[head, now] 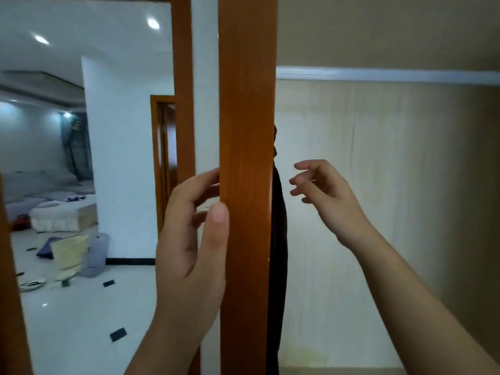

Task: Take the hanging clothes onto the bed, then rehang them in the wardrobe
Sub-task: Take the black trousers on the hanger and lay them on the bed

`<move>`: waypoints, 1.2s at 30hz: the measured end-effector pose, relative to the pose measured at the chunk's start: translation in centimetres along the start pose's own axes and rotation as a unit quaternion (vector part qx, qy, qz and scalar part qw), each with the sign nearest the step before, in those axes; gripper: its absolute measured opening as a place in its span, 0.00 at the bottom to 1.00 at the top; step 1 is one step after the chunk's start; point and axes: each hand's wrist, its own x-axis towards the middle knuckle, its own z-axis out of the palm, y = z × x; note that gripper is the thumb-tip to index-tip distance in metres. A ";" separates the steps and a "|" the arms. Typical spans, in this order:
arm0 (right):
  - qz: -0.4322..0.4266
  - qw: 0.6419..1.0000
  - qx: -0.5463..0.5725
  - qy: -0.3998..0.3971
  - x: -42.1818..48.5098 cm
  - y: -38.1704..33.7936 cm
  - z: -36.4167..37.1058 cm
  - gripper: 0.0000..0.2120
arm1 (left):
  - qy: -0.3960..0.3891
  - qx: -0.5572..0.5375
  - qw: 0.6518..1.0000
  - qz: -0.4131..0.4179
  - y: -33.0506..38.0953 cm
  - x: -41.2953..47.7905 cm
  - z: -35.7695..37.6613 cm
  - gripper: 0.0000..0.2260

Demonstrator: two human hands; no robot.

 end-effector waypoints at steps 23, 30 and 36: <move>0.110 0.959 -0.260 0.025 9.7 -0.1 -0.9 0.09 | 0.029 0.073 0.997 -0.005 0.6 -0.5 0.9 0.12; 0.135 0.972 -0.194 0.016 11.3 -1.5 0.9 0.05 | 0.008 0.080 0.997 -0.013 0.6 -0.5 0.6 0.12; 0.165 0.962 0.189 0.105 10.8 -1.8 0.7 0.02 | 0.004 0.070 0.997 -0.029 0.4 -0.5 0.6 0.12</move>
